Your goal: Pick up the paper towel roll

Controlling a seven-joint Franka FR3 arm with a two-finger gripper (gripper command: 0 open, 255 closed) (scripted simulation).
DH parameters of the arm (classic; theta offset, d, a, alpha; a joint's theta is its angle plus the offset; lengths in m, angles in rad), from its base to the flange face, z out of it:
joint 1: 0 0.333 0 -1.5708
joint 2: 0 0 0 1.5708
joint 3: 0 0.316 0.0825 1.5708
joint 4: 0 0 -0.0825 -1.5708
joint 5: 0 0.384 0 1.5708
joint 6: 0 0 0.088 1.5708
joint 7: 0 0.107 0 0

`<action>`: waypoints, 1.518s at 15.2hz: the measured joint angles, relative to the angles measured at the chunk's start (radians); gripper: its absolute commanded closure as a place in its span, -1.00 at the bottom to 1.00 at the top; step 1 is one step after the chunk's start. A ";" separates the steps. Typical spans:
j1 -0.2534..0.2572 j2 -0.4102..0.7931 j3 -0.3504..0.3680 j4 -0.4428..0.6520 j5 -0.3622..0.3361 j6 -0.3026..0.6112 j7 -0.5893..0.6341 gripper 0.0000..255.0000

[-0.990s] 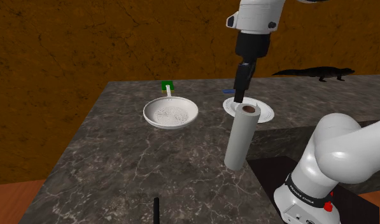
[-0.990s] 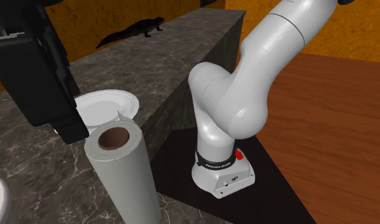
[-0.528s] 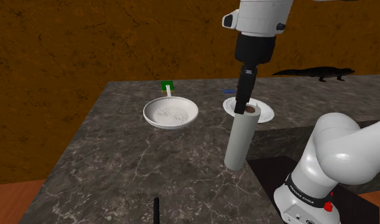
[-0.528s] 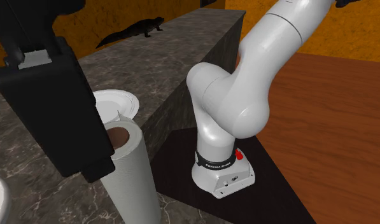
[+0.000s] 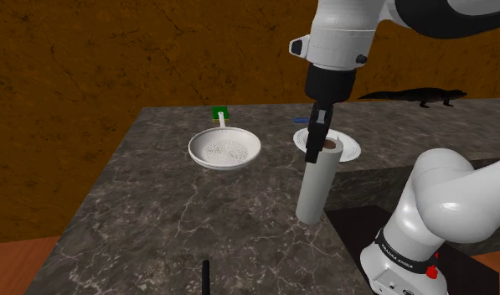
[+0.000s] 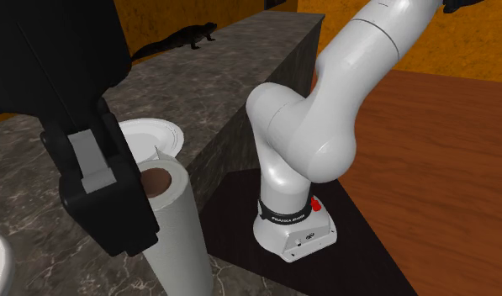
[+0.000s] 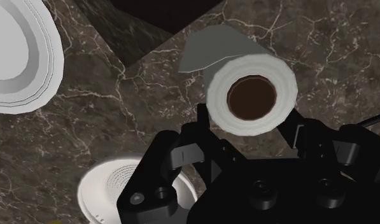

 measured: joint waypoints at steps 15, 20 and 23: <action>-0.008 0.023 -0.011 0.092 -0.013 -0.070 0.004 1.00; -0.015 0.049 -0.020 0.174 -0.024 -0.126 0.007 1.00; -0.018 0.062 -0.025 0.224 -0.029 -0.163 0.010 1.00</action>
